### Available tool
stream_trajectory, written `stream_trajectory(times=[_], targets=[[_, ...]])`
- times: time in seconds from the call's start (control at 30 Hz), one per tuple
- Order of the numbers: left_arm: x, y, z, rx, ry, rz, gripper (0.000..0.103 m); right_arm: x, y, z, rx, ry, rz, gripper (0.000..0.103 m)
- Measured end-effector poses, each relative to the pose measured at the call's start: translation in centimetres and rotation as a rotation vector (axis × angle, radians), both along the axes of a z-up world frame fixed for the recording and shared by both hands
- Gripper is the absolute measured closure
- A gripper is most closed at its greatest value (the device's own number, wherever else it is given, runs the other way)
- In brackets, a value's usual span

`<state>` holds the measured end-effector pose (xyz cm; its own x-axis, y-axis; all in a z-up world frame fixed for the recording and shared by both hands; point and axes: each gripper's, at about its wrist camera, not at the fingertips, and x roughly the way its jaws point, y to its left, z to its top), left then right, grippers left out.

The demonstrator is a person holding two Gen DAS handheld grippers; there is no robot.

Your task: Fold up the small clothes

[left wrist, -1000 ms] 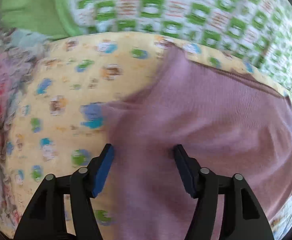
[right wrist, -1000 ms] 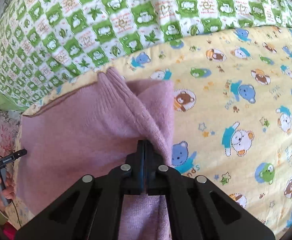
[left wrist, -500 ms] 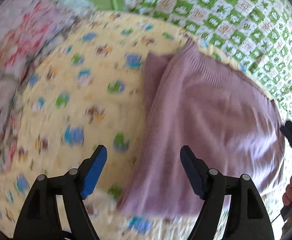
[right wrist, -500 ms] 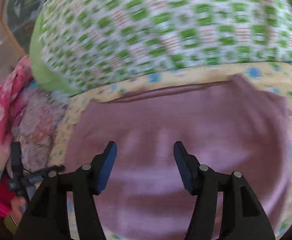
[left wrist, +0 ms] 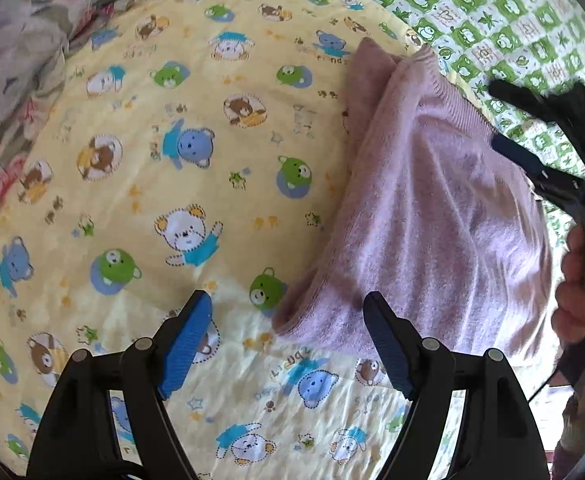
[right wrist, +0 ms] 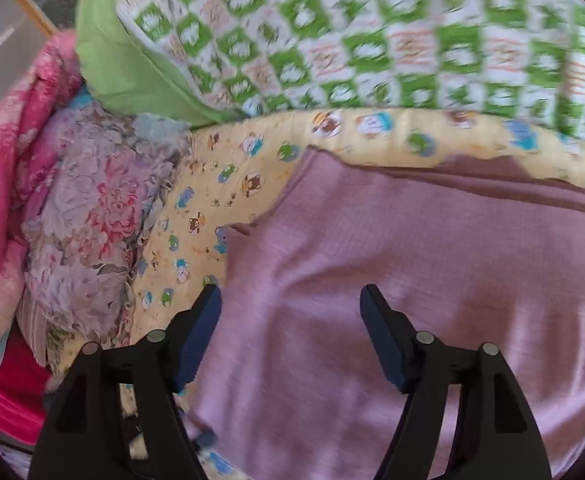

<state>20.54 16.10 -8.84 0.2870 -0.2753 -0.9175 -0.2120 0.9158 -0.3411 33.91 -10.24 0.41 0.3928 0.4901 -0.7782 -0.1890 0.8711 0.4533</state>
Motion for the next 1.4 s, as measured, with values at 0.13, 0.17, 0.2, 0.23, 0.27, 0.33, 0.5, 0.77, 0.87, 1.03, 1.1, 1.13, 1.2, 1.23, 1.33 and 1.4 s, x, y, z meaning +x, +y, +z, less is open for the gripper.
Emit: stream_trajectory(times=[0.13,0.17,0.2,0.23,0.27,0.33,0.5,0.77,0.87,1.03,1.1,1.13,1.2,1.23,1.33,1.4], targets=[[-0.5,0.0,-0.6,-0.011,-0.002,-0.005,0.024,2.3,4.1,-0.2,-0.08,0.038,-0.011,0.022],[-0.6,0.0,-0.6,-0.011,-0.004,-0.007,0.023,2.7,5.0,-0.4,-0.1,0.043,-0.007,0.022],[-0.7,-0.1,-0.7,-0.012,-0.006,-0.009,0.023,3.2,6.3,-0.7,-0.128,0.057,-0.005,0.021],[-0.7,-0.1,-0.8,-0.015,-0.007,-0.008,0.023,3.4,7.0,-1.1,-0.139,0.066,0.003,0.021],[-0.7,0.0,-0.9,-0.019,-0.006,-0.005,0.022,3.7,7.9,-1.6,-0.17,0.078,0.016,0.018],[-0.5,0.2,-1.2,-0.024,-0.003,0.003,0.022,4.3,9.6,-3.2,-0.29,0.103,0.029,0.016],[0.1,-0.4,-1.0,-0.018,-0.009,0.008,0.026,4.3,8.3,-4.1,-0.306,0.083,-0.007,0.036],[1.0,-5.1,0.6,0.104,-0.069,-0.147,0.089,4.5,-0.8,-3.4,0.039,0.182,-0.051,0.087],[0.5,-7.3,3.5,0.123,-0.156,-0.207,0.09,3.5,-5.1,-2.1,0.168,0.179,-0.082,0.087],[-0.1,-12.4,7.7,0.102,-0.26,-0.321,0.09,1.2,-12.4,-0.6,0.289,0.161,-0.128,0.087],[-0.4,-15.1,8.9,0.085,-0.291,-0.387,0.09,0.2,-14.7,0.2,0.291,0.145,-0.145,0.087],[-0.5,-16.2,9.2,0.077,-0.299,-0.406,0.09,-0.2,-15.8,0.5,0.29,0.138,-0.152,0.087],[-1.1,-18.8,9.6,0.059,-0.318,-0.465,0.09,-1.0,-17.8,1.1,0.276,0.119,-0.162,0.087],[-1.4,-20.6,9.8,0.055,-0.327,-0.506,0.09,-1.4,-18.6,1.4,0.258,0.106,-0.163,0.087],[-1.8,-23.9,9.6,0.043,-0.331,-0.584,0.09,-1.8,-20.4,1.5,0.185,0.076,-0.166,0.087],[-2.2,-26.8,9.5,0.036,-0.333,-0.644,0.09,-2.4,-22.2,1.7,0.154,0.062,-0.165,0.087]])
